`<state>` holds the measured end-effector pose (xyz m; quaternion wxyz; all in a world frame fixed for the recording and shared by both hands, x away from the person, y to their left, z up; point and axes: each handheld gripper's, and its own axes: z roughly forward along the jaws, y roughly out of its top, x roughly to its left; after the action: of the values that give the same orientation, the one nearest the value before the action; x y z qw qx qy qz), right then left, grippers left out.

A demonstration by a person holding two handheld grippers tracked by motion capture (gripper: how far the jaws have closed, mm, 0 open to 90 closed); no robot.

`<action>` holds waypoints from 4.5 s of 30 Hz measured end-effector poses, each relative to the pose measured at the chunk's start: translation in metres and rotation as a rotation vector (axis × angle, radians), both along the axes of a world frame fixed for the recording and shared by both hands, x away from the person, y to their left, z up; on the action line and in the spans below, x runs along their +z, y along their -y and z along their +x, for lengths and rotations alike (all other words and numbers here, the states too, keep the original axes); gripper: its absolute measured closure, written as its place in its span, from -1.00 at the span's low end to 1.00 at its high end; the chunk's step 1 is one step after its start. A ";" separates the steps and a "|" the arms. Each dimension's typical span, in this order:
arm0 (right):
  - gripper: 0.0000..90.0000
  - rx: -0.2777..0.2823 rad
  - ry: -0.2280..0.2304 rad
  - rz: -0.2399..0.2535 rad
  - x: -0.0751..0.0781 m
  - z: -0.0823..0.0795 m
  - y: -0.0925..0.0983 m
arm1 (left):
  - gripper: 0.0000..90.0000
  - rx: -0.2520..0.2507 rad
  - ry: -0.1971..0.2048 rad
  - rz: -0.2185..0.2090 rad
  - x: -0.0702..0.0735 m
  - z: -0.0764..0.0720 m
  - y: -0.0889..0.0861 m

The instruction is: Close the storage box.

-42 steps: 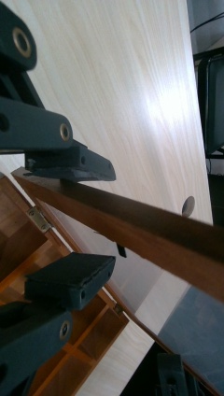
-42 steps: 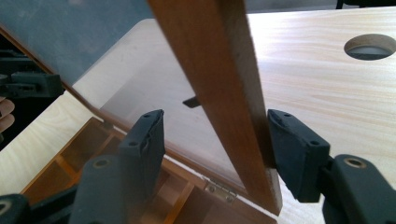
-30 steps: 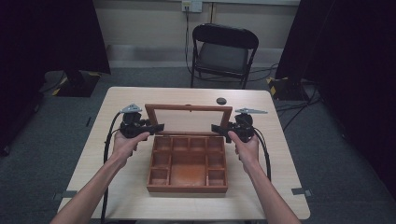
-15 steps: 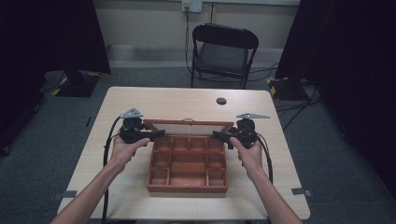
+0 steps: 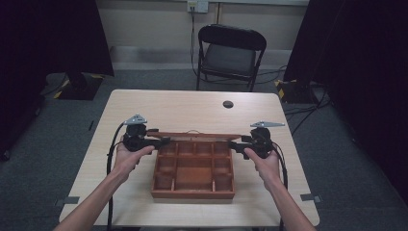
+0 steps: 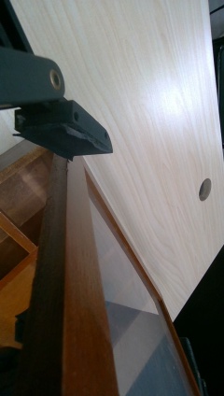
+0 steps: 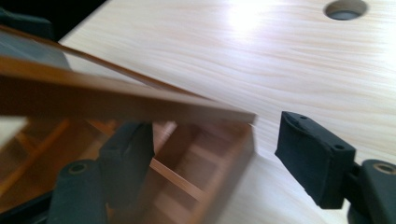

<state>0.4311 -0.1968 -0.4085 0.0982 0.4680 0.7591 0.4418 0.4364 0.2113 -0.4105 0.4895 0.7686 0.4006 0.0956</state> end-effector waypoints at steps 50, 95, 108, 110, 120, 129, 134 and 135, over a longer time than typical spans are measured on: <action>0.59 0.560 -0.025 0.124 0.086 -0.020 -0.095 | -0.63 0.005 0.031 0.026 -0.007 -0.025 -0.005; 0.83 0.608 -0.103 0.088 0.073 -0.021 -0.105 | -0.63 0.008 0.005 0.025 -0.019 -0.026 -0.020; 0.83 0.636 -0.121 0.056 0.069 -0.024 -0.107 | -0.59 0.016 0.004 0.119 -0.023 -0.023 -0.036; 0.83 0.639 -0.124 0.051 0.069 -0.025 -0.107 | -0.59 0.044 0.004 0.113 -0.024 -0.022 -0.045; 0.82 0.655 -0.126 0.026 0.061 -0.032 -0.104 | -0.57 0.079 -0.022 0.120 -0.028 -0.022 -0.066; 0.82 0.672 -0.139 -0.011 0.050 -0.040 -0.108 | -0.56 0.100 -0.038 0.111 -0.031 -0.022 -0.067; 0.82 0.677 -0.133 -0.021 0.048 -0.042 -0.109 | -0.56 0.091 -0.036 0.115 -0.031 -0.021 -0.065; 0.83 0.676 -0.135 -0.018 0.047 -0.042 -0.110 | -0.56 0.090 -0.036 0.115 -0.031 -0.021 -0.064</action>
<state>0.3889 -0.0872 -0.3617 -0.1001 0.2175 0.8798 0.4106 0.4153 0.2755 -0.4414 0.4323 0.7783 0.4374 0.1265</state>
